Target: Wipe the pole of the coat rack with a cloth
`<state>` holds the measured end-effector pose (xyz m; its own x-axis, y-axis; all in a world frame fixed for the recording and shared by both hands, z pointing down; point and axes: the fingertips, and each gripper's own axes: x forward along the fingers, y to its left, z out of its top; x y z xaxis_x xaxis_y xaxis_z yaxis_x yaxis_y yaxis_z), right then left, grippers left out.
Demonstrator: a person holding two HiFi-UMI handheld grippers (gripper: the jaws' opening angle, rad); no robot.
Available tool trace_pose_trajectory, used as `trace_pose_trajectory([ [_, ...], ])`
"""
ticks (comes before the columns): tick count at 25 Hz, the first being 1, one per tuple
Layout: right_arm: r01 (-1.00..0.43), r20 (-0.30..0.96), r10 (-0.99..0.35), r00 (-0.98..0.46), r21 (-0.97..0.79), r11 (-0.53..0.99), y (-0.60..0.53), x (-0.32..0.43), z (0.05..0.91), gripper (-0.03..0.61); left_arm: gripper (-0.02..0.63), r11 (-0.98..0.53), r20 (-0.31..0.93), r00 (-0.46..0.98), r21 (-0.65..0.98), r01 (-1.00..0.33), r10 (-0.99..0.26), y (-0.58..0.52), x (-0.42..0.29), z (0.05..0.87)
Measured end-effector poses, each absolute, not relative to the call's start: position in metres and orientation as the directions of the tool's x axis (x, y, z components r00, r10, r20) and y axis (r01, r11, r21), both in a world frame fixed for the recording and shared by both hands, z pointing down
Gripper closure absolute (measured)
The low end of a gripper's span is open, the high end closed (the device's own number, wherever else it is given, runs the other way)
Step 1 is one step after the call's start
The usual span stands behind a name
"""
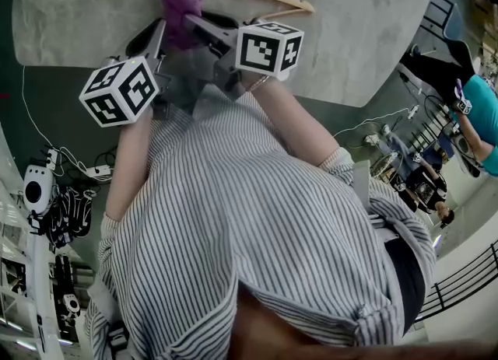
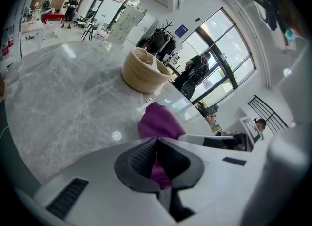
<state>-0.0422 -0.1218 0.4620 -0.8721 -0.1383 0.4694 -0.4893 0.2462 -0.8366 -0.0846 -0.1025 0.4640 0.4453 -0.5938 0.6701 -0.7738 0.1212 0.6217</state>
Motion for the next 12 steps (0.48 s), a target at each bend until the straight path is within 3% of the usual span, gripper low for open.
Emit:
trace_pose_trajectory([
  [12,-0.486,0.450,-0.202,-0.870,-0.854,0.185,-0.145,-0.026,0.464,0.503,0.600,0.077,0.667,0.494,0.634,-0.769,-0.558,-0.125,-0.056,0.470],
])
